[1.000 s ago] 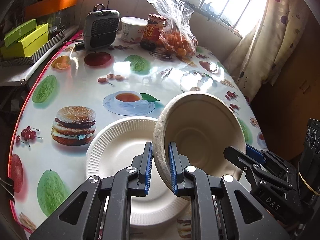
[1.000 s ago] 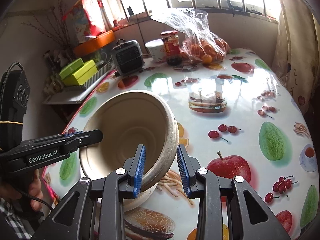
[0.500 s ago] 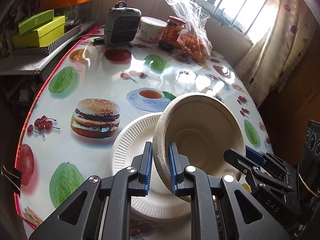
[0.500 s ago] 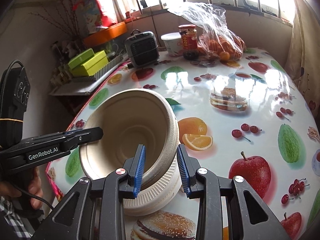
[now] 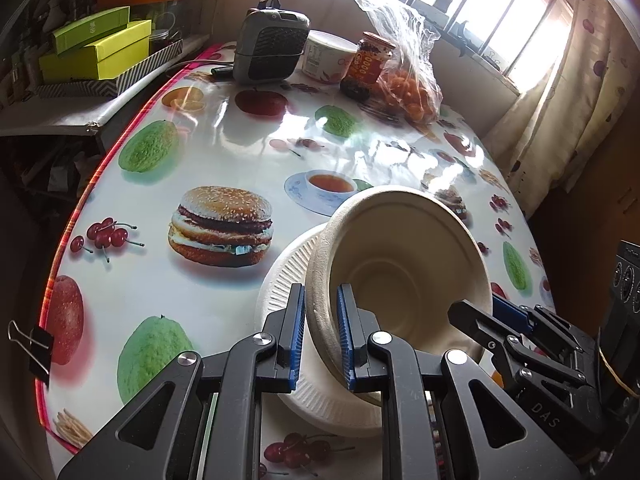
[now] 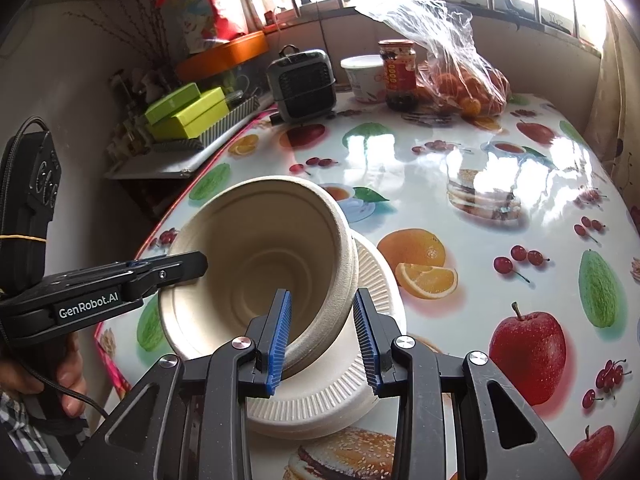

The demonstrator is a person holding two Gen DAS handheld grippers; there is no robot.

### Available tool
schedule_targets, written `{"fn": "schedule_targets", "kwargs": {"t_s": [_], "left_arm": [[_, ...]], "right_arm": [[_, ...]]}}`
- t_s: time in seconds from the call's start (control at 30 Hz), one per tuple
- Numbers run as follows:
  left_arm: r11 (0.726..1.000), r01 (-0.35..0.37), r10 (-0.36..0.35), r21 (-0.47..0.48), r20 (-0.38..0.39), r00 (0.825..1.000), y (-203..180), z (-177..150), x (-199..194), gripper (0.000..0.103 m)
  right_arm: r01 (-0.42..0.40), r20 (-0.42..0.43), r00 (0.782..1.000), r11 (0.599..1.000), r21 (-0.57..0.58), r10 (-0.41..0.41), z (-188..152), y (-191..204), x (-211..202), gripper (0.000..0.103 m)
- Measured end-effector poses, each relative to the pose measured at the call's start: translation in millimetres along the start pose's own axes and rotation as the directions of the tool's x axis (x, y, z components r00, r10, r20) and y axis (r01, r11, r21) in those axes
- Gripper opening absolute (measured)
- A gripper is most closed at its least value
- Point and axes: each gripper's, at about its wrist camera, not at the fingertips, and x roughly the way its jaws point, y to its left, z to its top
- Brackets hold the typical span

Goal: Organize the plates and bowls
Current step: 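Lower the held bowls with both grippers onto the white plate stack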

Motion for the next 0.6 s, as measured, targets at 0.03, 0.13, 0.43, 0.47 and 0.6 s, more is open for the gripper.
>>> {"fn": "schedule_targets", "kwargs": {"t_s": [0.03,0.13,0.43,0.47,0.6], "left_arm": [[1.000,0.001,-0.001,-0.001,0.000,1.000,1.2,-0.1,0.0,0.017],[1.000,0.001,-0.001,-0.003,-0.004,1.000,2.4,-1.2,1.4,0.017],[1.000,0.008,-0.008,-0.015,-0.019,1.000,5.5,-3.5,8.5,0.017],[1.000,0.008,-0.008,-0.016,-0.021,1.000,6.0,-3.5,9.4,0.017],[1.000,0.009,-0.009,-0.017,-0.023,1.000,6.0,-4.6,10.2,0.017]], "right_arm": [[0.000,-0.002,1.000,1.000,-0.001,0.000,-0.4,1.0,0.6,0.031],[0.002,-0.008,1.000,1.000,0.000,-0.002,-0.8,2.2,3.0,0.031],[0.010,-0.020,1.000,1.000,0.002,-0.010,-2.9,2.5,7.3,0.031],[0.010,-0.020,1.000,1.000,0.003,-0.010,-2.8,2.5,7.2,0.031],[0.010,-0.021,1.000,1.000,0.006,-0.009,-2.9,2.4,7.6,0.032]]}}
